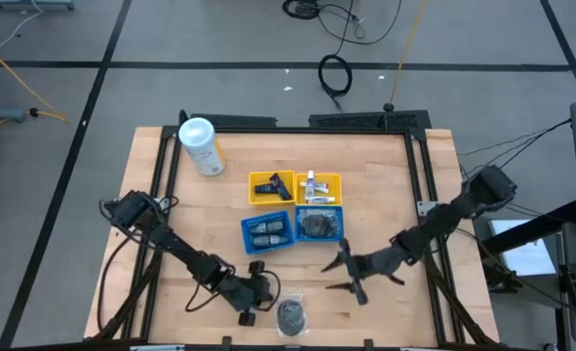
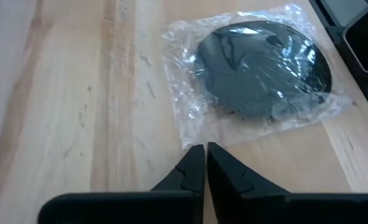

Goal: Pick & Place Travel size toiletries
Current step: Put the hairbrush into the right blue bin

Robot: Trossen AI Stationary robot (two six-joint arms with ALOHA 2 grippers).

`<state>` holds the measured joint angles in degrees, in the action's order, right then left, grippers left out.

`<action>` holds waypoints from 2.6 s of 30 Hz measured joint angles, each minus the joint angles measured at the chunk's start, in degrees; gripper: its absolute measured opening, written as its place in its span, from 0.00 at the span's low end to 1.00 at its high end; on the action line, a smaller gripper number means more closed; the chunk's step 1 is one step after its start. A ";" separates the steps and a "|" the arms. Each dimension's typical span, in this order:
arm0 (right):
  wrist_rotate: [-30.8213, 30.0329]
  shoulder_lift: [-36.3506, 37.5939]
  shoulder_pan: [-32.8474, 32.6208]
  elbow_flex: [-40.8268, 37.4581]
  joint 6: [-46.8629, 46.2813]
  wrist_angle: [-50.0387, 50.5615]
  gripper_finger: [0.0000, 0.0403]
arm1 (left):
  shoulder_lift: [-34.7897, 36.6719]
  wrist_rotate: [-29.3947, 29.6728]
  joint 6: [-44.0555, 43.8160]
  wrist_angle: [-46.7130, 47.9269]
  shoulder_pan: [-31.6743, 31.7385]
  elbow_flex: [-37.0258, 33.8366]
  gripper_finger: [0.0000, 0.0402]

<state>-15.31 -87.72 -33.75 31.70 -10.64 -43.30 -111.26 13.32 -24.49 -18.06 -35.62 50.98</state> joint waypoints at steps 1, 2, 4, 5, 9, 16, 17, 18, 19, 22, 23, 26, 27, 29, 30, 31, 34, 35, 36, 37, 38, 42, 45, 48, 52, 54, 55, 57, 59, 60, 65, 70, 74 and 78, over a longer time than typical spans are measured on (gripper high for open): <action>-0.67 -1.42 -0.97 0.84 0.63 -0.70 0.52 | 0.01 0.05 -0.02 -0.03 0.13 0.00 0.05; -1.92 -2.72 -1.97 1.74 1.24 -0.82 0.52 | 0.02 0.07 -0.03 -0.07 0.26 0.00 0.05; -4.55 -5.51 -3.53 4.05 2.75 -0.40 0.52 | 0.07 0.05 -0.04 -0.07 0.40 0.02 0.05; -5.58 -6.87 -4.21 5.23 3.69 0.05 0.52 | 0.09 0.06 -0.04 -0.14 0.40 0.02 0.05; -7.41 -12.46 -6.09 9.53 5.87 0.30 0.52 | 0.11 0.00 -0.11 -0.81 0.32 0.09 0.05; -12.15 -19.24 -7.59 16.89 4.47 10.52 0.52 | 0.17 -0.42 -1.16 -1.79 0.25 0.11 0.05; -12.11 -19.98 -7.65 18.22 4.41 11.47 0.52 | 0.20 -0.84 -1.60 -1.79 0.25 0.11 0.05; -12.34 -20.50 -7.91 19.20 4.43 12.57 0.52 | 0.20 -1.54 -1.81 -1.79 0.25 0.11 0.05; -13.20 -20.92 -8.12 19.83 4.48 13.66 0.52 | 0.22 -1.74 -2.19 -1.78 0.25 0.11 0.05; -13.58 -22.47 -8.43 21.66 4.75 17.25 0.52 | 0.22 -1.81 -3.08 -1.75 0.18 0.11 0.05; -14.18 -22.81 -8.42 21.85 4.34 18.32 0.52 | 0.22 -1.81 -3.08 -1.84 0.15 0.11 0.05; -14.90 -24.05 -8.36 22.30 2.84 18.70 0.52 | 0.22 -1.83 -3.08 -2.27 -0.08 0.13 0.05; -14.96 -24.41 -8.34 22.27 2.47 18.55 0.52 | 0.22 -1.86 -3.08 -2.66 -0.10 0.13 0.05; -14.78 -25.30 -8.36 22.28 1.65 17.69 0.52 | 0.22 -1.98 -3.75 -3.28 -0.17 0.13 0.05; -14.76 -25.64 -8.38 22.28 1.30 17.66 0.52 | 0.22 -2.33 -4.14 -3.56 -0.17 0.13 0.05; -14.67 -25.79 -8.38 22.25 0.98 17.93 0.52 | 0.22 -2.74 -4.20 -3.75 -0.17 0.13 0.05; -14.76 -25.92 -8.36 22.23 0.68 17.79 0.52 | 0.22 -3.21 -4.34 -4.31 -0.17 0.13 0.05; -14.80 -25.92 -8.36 22.25 0.66 17.72 0.52 | 0.22 -3.22 -4.35 -4.37 -0.14 0.13 0.05; -14.78 -25.92 -8.36 22.25 0.63 17.57 0.52 | 0.22 -3.20 -4.35 -4.47 -0.15 0.13 0.05; -14.80 -25.92 -8.36 22.24 0.70 17.43 0.52 | 0.22 -3.17 -4.35 -4.68 -0.15 0.13 0.05; -14.75 -25.92 -8.36 22.25 0.78 17.31 0.52 | 0.22 -3.12 -4.35 -4.75 -0.13 0.13 0.05; -14.69 -25.92 -8.26 22.25 0.77 17.24 0.52 | 0.22 -3.04 -4.35 -4.75 -0.14 0.13 0.05; -14.71 -25.92 -8.22 22.25 0.77 17.02 0.52 | 0.22 -3.03 -4.35 -4.76 -0.15 0.13 0.05; -14.69 -25.92 -8.22 22.25 0.68 16.85 0.52 | 0.22 -2.99 -4.35 -4.79 -0.14 0.13 0.05; -14.68 -26.77 -8.20 22.25 -0.10 15.55 0.52 | 0.22 -2.97 -4.35 -4.78 -0.15 0.13 0.05; -14.67 -28.51 -8.20 22.25 0.02 12.78 0.52 | 0.22 -2.93 -4.53 -4.81 -0.15 0.13 0.05; -14.75 -29.54 -8.20 22.48 0.44 11.35 0.52 | 0.22 -2.88 -4.57 -4.88 -0.14 0.13 0.05; -14.97 -31.65 -8.00 24.13 1.14 10.23 0.52 | 0.22 -2.79 -4.57 -5.00 -0.15 0.13 0.05; -14.93 -33.22 -7.64 25.83 1.87 10.08 0.52 | 0.22 -2.78 -4.57 -5.26 -0.15 0.13 0.05; -14.82 -34.00 -7.45 26.82 2.35 10.15 0.52 | 0.22 -2.80 -4.57 -5.69 -0.13 0.13 0.05; -13.11 -34.90 -6.29 29.22 4.48 11.40 0.52 | 0.22 -2.73 -4.44 -6.59 -0.15 0.13 0.05; -12.87 -34.90 -5.63 29.38 5.41 11.72 0.52 | -1.56 -4.00 -6.10 -7.64 -0.15 0.22 0.05; -13.03 -34.90 -5.58 29.36 5.52 11.68 0.52 | -4.53 -5.59 -9.20 -10.01 -0.29 0.22 0.05; -13.10 -34.93 -5.24 29.48 5.76 11.21 0.52 | -7.36 -4.63 -9.49 -11.78 -0.52 0.39 0.05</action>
<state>-28.41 -122.65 -39.00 61.18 -4.88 -32.09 -118.62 8.69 -33.98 -29.84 -36.14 51.37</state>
